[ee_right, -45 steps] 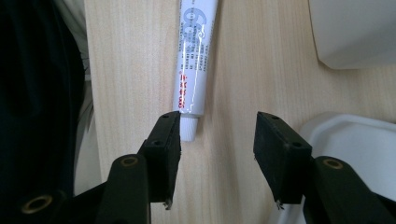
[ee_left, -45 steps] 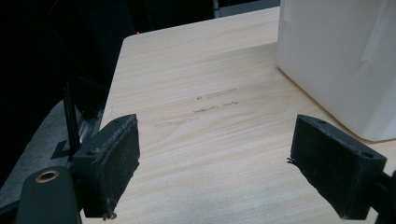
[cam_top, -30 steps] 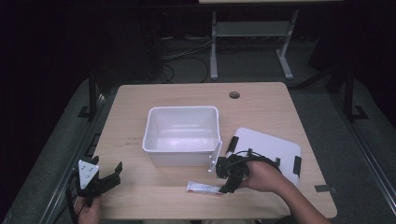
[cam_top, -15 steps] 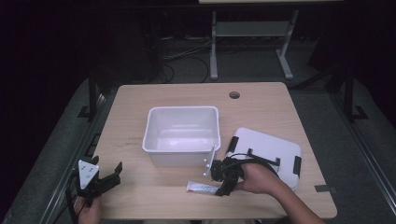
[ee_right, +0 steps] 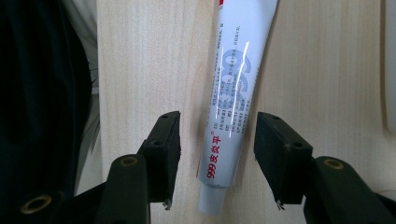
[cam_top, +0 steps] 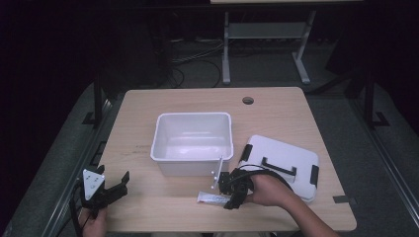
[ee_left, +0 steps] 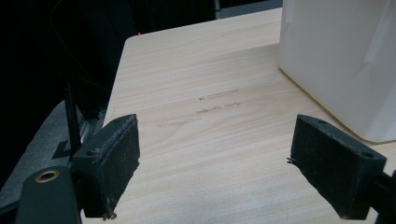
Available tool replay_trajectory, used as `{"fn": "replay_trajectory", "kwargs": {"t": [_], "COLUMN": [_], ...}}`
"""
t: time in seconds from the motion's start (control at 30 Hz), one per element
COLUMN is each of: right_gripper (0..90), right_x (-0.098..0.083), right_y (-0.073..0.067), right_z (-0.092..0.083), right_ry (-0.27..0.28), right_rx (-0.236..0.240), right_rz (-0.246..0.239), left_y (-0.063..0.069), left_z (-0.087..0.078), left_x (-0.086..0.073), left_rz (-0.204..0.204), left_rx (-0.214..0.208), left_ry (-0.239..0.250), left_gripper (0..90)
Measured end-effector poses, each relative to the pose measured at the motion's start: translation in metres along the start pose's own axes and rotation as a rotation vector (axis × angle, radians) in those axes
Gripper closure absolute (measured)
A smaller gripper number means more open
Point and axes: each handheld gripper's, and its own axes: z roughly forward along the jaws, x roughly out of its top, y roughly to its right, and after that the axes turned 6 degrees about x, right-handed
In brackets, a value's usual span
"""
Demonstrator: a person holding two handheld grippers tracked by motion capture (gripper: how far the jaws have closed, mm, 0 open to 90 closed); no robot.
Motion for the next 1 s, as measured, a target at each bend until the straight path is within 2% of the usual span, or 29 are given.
{"fn": "replay_trajectory", "kwargs": {"t": [0.23, 1.0], "right_gripper": [54.1, 64.6], "right_x": [0.0018, 0.0092], "right_y": [0.0011, 0.0026], "right_z": [0.002, 0.0104], "right_ry": [0.003, -0.047], "right_rx": [-0.003, -0.021], "right_rz": [-0.006, -0.021], "left_y": [0.0005, -0.0005], "left_z": [-0.0001, -0.0002], "left_x": [0.0001, 0.0001], "left_rz": [0.001, 0.0], "left_rx": [-0.001, 0.002], "left_ry": [0.002, 0.003], "left_gripper": [15.0, 15.0]}}
